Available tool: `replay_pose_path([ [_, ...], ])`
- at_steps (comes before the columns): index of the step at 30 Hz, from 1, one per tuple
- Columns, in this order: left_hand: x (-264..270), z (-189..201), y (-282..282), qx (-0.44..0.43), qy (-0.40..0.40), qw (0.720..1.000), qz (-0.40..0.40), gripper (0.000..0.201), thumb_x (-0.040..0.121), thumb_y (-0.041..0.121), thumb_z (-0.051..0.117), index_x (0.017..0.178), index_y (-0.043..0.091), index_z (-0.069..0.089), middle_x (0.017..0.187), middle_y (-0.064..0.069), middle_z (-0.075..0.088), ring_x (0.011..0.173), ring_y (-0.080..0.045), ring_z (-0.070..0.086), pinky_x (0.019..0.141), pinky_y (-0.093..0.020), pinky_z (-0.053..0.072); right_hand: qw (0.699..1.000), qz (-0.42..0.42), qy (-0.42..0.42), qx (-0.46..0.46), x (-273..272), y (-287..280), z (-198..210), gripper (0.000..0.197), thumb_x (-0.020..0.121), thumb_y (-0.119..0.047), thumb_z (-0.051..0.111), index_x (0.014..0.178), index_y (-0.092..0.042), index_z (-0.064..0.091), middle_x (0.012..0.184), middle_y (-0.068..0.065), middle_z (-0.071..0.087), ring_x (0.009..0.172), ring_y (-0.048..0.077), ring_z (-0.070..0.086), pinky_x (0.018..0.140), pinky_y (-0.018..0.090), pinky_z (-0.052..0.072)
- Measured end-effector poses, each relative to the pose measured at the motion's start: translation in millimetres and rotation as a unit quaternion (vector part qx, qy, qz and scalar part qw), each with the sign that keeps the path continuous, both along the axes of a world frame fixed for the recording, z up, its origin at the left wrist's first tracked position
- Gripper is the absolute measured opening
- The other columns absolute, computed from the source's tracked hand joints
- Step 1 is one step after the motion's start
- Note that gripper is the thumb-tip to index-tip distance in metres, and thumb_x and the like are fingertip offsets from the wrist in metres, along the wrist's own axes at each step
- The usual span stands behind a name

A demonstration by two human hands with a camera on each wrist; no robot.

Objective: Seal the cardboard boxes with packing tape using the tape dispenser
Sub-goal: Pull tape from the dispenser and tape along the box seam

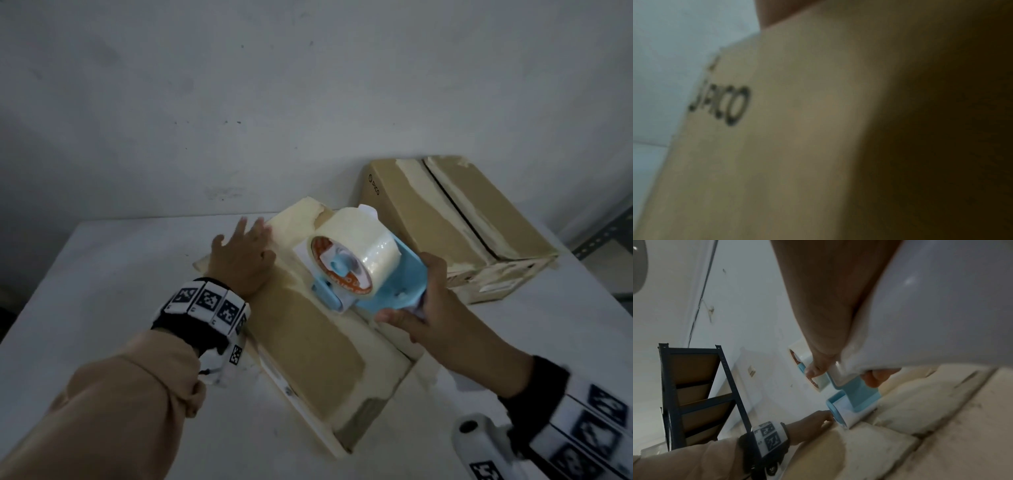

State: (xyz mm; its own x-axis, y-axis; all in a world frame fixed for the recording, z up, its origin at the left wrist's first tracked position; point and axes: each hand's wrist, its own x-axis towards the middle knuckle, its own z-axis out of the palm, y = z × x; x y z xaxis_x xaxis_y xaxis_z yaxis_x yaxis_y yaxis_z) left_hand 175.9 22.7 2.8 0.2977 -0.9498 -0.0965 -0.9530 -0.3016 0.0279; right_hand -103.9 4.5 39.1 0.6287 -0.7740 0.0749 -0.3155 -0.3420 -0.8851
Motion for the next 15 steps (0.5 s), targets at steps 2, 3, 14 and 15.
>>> replay_pose_path([
  [2, -15, -4, 1, 0.027, 0.002, 0.999, -0.027, 0.057, 0.093, 0.034, 0.010, 0.147, 0.019, 0.010, 0.158, 0.003, 0.004, 0.145, -0.014, 0.002, 0.114, -0.052, 0.008, 1.000, 0.002, -0.004, -0.005, -1, -1, -1, 0.067, 0.072, -0.040, 0.071, 0.112, -0.032, 0.018, 0.097, -0.016, 0.052, 0.072, -0.011, 0.059, 0.051, 0.008, 0.044],
  [3, -20, -5, 2, 0.038, 0.007, 0.999, -0.030, 0.055, 0.095, 0.032, 0.014, 0.148, 0.018, 0.008, 0.158, 0.003, 0.002, 0.145, -0.014, 0.001, 0.115, -0.053, 0.003, 1.000, 0.001, -0.004, -0.011, -1, -1, -2, 0.066, 0.072, -0.042, 0.071, 0.111, -0.035, 0.018, 0.097, -0.017, 0.052, 0.072, -0.010, 0.059, 0.050, 0.009, 0.044],
  [14, -61, -13, 31, 0.011, 0.079, 0.990, -0.114, 0.096, 0.060, 0.049, -0.017, 0.148, 0.022, 0.012, 0.157, 0.006, 0.008, 0.145, -0.008, 0.003, 0.117, -0.038, -0.004, 1.000, 0.017, -0.009, -0.020, -3, -5, -6, 0.077, 0.054, -0.077, 0.060, 0.109, -0.042, 0.018, 0.100, -0.017, 0.055, 0.067, -0.006, 0.060, 0.050, 0.012, 0.046],
  [15, -60, -13, 30, 0.004, 0.084, 0.990, -0.113, 0.094, 0.062, 0.049, -0.017, 0.147, 0.022, 0.013, 0.157, 0.006, 0.010, 0.145, -0.008, 0.005, 0.117, -0.038, -0.004, 1.000, 0.021, -0.008, -0.018, -2, -6, -6, 0.076, 0.055, -0.078, 0.059, 0.108, -0.043, 0.019, 0.100, -0.017, 0.055, 0.068, -0.005, 0.061, 0.050, 0.013, 0.046],
])
